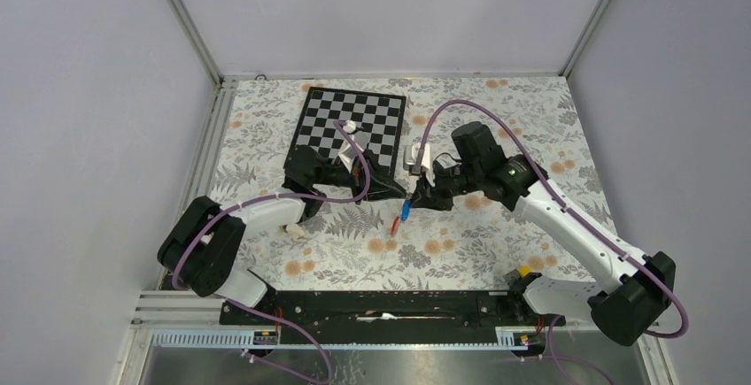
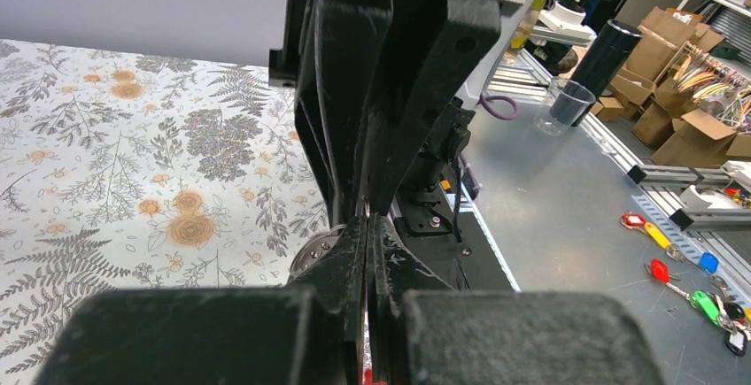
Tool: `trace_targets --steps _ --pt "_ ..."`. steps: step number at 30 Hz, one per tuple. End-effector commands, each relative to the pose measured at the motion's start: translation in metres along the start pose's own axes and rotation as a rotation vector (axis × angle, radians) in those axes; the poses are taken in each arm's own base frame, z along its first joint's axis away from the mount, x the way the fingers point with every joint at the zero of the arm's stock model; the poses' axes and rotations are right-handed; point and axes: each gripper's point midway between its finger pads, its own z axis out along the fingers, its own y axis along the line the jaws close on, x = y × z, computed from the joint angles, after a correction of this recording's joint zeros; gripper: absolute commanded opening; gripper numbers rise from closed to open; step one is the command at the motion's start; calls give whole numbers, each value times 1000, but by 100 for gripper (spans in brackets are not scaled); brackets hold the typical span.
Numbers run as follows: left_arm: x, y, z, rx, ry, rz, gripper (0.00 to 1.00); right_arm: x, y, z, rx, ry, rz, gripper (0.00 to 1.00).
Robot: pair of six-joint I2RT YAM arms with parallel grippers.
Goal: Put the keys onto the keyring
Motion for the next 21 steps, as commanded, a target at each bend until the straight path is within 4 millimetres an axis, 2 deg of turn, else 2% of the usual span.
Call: trace_targets --steps 1,5,10,21 --pt "-8 -1 -2 -2 -23 80 0 -20 -7 -21 73 -58 -40 22" --pt "-6 -1 -2 5 -17 80 0 -25 -8 -30 98 -63 -52 30" --pt "-6 0 -1 4 -17 80 0 -33 -6 -30 70 -81 -52 33" --pt "-5 0 -2 -2 -15 81 0 -38 -4 -17 -2 -110 1 30"
